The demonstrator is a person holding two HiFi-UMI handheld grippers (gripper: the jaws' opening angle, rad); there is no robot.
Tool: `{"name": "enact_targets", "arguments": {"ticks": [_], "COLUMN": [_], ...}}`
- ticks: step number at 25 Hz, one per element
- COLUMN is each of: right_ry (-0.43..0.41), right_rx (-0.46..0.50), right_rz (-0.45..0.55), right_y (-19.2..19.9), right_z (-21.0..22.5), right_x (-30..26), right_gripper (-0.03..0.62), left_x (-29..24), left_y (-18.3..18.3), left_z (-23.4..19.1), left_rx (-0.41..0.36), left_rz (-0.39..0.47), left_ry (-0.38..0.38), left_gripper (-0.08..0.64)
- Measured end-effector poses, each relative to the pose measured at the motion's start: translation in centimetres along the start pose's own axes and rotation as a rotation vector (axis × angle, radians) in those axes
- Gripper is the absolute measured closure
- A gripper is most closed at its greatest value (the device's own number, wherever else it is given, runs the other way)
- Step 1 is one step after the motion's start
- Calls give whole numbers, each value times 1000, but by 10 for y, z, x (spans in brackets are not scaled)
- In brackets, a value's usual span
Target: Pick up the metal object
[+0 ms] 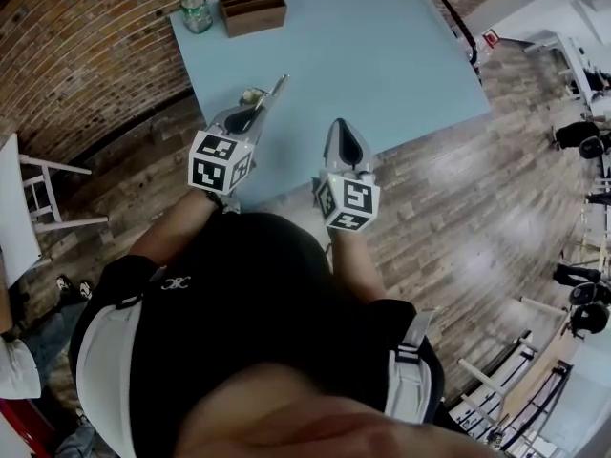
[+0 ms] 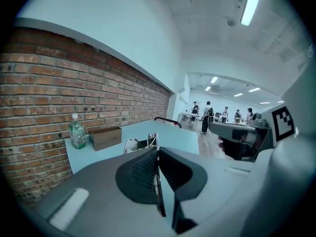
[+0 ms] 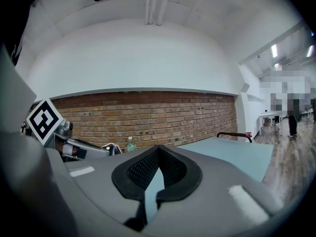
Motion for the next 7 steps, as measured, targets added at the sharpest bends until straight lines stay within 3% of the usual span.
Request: {"name": "enact_targets", "arguments": {"ticks": [7], "right_ry": [-11], "right_rx": [-5], "right_rz": [11], "right_y": [1], "right_z": [0], "right_x": [0], "right_gripper": [581], "left_x": [5], "left_y": [-4], "left_z": [1], "left_rx": [-3], "left_rz": [25], "left_ry": [-17], "left_gripper": [552]}}
Point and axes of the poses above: the fingertips, and each gripper's own axes: x backward along the fingers, z to its right, y out of its underside, the point moved 2 cm from there along x, backward along the fingers, and after that the axes turned 10 degrees about x, right-handed, at the moved point
